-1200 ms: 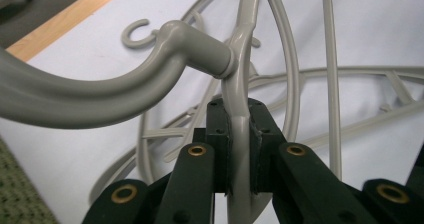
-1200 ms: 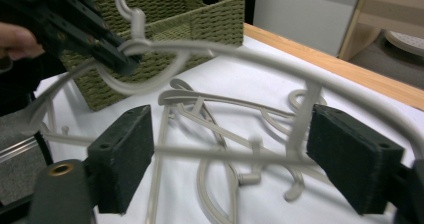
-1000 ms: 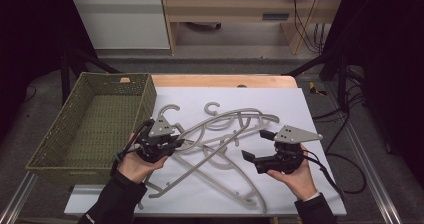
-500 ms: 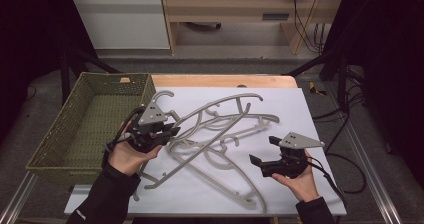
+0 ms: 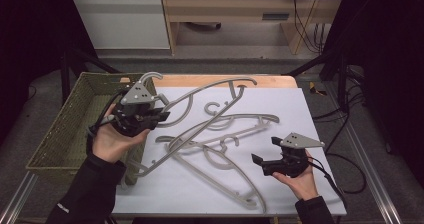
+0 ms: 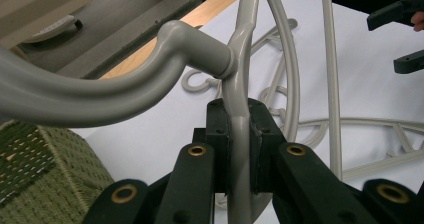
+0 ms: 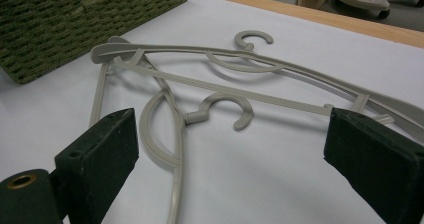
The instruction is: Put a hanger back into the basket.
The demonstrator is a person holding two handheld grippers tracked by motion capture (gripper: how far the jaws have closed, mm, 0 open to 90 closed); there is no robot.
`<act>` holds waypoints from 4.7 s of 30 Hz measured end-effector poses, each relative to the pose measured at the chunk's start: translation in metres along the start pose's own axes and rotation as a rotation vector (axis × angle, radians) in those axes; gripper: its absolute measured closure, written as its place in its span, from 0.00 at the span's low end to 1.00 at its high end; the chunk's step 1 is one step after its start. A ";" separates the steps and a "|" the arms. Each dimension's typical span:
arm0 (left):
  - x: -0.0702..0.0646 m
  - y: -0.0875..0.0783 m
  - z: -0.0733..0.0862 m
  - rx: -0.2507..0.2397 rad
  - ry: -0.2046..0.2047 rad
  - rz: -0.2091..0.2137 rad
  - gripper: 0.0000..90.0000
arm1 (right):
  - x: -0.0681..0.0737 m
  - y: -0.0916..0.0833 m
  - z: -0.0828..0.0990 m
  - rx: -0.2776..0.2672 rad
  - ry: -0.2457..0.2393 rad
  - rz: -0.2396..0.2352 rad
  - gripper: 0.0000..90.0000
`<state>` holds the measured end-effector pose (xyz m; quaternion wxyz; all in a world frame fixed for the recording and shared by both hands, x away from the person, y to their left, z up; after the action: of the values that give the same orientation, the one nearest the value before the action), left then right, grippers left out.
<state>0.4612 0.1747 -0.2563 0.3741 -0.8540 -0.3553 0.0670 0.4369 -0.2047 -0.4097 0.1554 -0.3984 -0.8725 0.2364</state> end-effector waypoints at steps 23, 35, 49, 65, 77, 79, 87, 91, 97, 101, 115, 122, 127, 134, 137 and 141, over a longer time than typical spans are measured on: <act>0.073 -0.031 0.016 0.078 -0.019 -0.155 0.91 | -0.002 0.001 0.003 -0.004 -0.010 0.015 0.08; 0.112 -0.032 0.045 0.105 -0.046 -0.189 0.91 | -0.001 0.004 0.004 0.008 -0.006 0.017 0.08; 0.151 -0.037 0.073 0.131 -0.093 -0.226 0.91 | -0.001 0.006 0.005 0.008 -0.012 0.021 0.08; 0.183 -0.029 0.099 0.199 -0.131 -0.289 0.91 | -0.002 0.007 0.006 0.009 -0.011 0.025 0.08; 0.197 -0.026 0.116 0.207 -0.155 -0.314 0.91 | -0.003 0.007 0.006 0.015 -0.009 0.025 0.08; 0.198 -0.024 0.117 0.229 -0.146 -0.333 0.91 | -0.003 0.008 0.006 0.015 -0.009 0.026 0.08; 0.206 -0.013 0.129 0.269 -0.156 -0.354 0.91 | -0.003 0.009 0.007 0.016 -0.012 0.023 0.08; 0.210 -0.010 0.138 0.286 -0.158 -0.353 0.91 | -0.003 0.009 0.007 0.017 -0.011 0.025 0.08; 0.215 -0.009 0.151 0.300 -0.179 -0.364 0.91 | -0.003 0.009 0.007 0.019 -0.013 0.028 0.08; 0.215 -0.002 0.156 0.315 -0.184 -0.370 0.91 | -0.003 0.010 0.007 0.026 -0.013 0.025 0.08; 0.207 0.040 0.180 0.389 -0.239 -0.322 0.90 | -0.003 0.009 0.007 0.019 -0.020 0.027 0.09; 0.202 0.040 0.181 0.395 -0.276 -0.307 0.85 | -0.002 0.007 0.005 0.018 -0.021 0.022 0.09; 0.196 0.021 0.178 0.304 -0.307 -0.283 0.78 | 0.000 0.005 0.002 0.012 -0.031 0.021 0.10; 0.174 -0.007 0.167 0.146 -0.304 -0.271 0.58 | 0.001 0.001 -0.002 -0.002 -0.031 0.019 0.10; 0.163 -0.016 0.163 0.081 -0.302 -0.269 0.52 | 0.000 0.000 -0.004 -0.008 -0.030 0.020 0.10; 0.144 -0.024 0.155 -0.010 -0.293 -0.233 0.43 | 0.000 0.000 -0.007 -0.018 -0.027 0.022 0.10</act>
<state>0.4950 0.3727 -0.3282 0.3192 -0.7900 -0.5028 0.1452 0.4396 -0.2026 -0.4040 0.1374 -0.4060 -0.8723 0.2354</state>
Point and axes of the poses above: each handheld gripper's, and its own axes: y roughly forward along the jaws, z roughly out of its underside, x roughly to its left, the point moved 2 cm from there along y, roughly forward along the jaws, and after that the axes turned 5 degrees about x, right-handed, at the moved point
